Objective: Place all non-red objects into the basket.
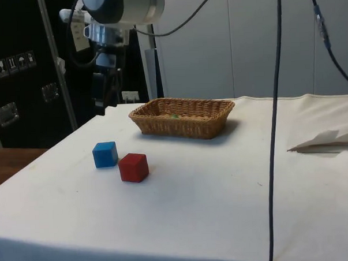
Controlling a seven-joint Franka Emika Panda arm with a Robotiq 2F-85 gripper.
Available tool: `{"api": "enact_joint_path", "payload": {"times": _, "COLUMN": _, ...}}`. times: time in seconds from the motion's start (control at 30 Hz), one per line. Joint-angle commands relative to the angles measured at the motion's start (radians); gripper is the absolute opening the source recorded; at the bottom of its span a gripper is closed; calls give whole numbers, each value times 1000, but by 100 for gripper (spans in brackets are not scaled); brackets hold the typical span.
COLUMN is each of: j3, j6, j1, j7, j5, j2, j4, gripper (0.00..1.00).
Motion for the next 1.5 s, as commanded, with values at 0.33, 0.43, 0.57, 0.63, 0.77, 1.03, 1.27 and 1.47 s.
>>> {"api": "enact_joint_path", "payload": {"times": 0.33, "j3": 15, "j6": 20, "j1": 20, "j7": 63, "j5": -74, "j2": 44, "j4": 44, "gripper": 100}}
{"api": "enact_joint_path", "payload": {"times": 0.43, "j3": 20, "j6": 21, "j1": 21, "j7": 69, "j5": -81, "j2": 50, "j4": 51, "gripper": 100}}
{"api": "enact_joint_path", "payload": {"times": 0.57, "j3": 31, "j6": 26, "j1": 23, "j7": 74, "j5": -85, "j2": 67, "j4": 64, "gripper": 100}}
{"api": "enact_joint_path", "payload": {"times": 0.63, "j3": 40, "j6": 35, "j1": 25, "j7": 76, "j5": -84, "j2": 82, "j4": 70, "gripper": 100}}
{"api": "enact_joint_path", "payload": {"times": 0.77, "j3": 49, "j6": 47, "j1": 24, "j7": 75, "j5": -83, "j2": 94, "j4": 70, "gripper": 100}}
{"api": "enact_joint_path", "payload": {"times": 1.03, "j3": 60, "j6": 60, "j1": 18, "j7": 63, "j5": -78, "j2": 114, "j4": 73, "gripper": 100}}
{"api": "enact_joint_path", "payload": {"times": 1.27, "j3": 59, "j6": 70, "j1": 17, "j7": 56, "j5": -78, "j2": 137, "j4": 76, "gripper": 100}}
{"api": "enact_joint_path", "payload": {"times": 1.47, "j3": 62, "j6": 85, "j1": 19, "j7": 55, "j5": -77, "j2": 174, "j4": 94, "gripper": 100}}
